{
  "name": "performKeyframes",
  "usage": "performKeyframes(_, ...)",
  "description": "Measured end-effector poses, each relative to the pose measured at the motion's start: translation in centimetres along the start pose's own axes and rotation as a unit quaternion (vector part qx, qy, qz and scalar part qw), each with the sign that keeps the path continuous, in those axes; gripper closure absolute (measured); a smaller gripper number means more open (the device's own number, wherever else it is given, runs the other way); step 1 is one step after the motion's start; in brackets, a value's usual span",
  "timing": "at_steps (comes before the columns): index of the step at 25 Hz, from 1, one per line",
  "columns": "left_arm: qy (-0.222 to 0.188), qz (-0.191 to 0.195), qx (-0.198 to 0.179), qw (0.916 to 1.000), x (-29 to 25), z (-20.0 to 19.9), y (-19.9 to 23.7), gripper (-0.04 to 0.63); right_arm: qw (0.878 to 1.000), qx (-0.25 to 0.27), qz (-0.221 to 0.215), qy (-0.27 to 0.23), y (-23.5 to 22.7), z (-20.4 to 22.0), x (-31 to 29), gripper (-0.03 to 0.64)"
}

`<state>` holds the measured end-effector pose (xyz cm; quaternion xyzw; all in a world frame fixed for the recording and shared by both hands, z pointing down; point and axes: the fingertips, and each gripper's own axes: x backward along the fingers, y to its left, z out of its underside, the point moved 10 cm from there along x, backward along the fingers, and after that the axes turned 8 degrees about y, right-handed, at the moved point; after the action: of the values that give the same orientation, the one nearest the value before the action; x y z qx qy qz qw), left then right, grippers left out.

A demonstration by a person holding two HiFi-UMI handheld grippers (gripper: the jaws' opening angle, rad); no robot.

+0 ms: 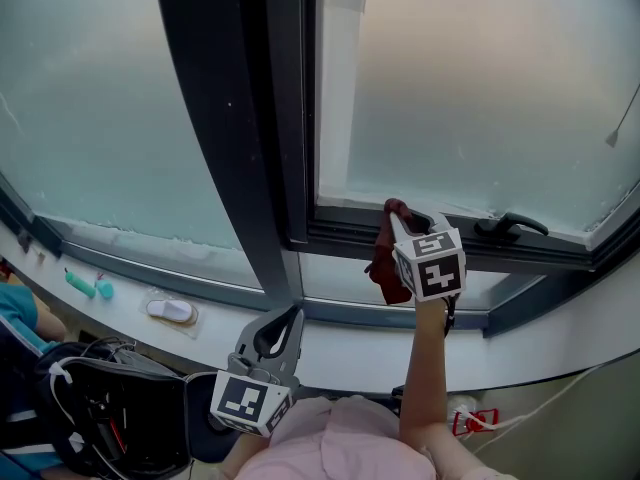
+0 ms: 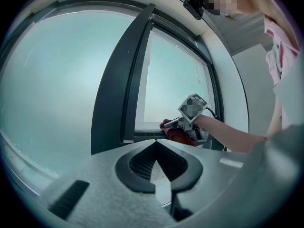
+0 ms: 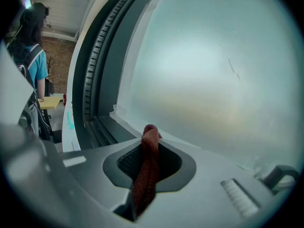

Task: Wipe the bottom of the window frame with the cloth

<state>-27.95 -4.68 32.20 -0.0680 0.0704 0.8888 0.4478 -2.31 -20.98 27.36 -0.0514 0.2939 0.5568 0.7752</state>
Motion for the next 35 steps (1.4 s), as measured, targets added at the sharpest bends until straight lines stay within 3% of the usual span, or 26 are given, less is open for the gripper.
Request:
performKeyframes(16, -0.004, 0.011, 0.007, 0.9999, 0.0, -0.7, 1.2, 0.598, 0.999, -0.033, 0.011, 0.018, -2.0, 1.0, 0.4, 0.565)
performKeyframes(24, 0.000, 0.017, 0.014, 0.9998, 0.4, -0.8, 1.0, 0.597, 0.996, -0.067, 0.054, 0.026, -4.9, 2.9, 2.3, 0.565)
performKeyframes(35, 0.000, 0.026, 0.010, 0.9996, 0.1, -0.4, 0.2, 0.597, 0.994, -0.078, 0.074, 0.023, -7.1, 4.6, 3.5, 0.563)
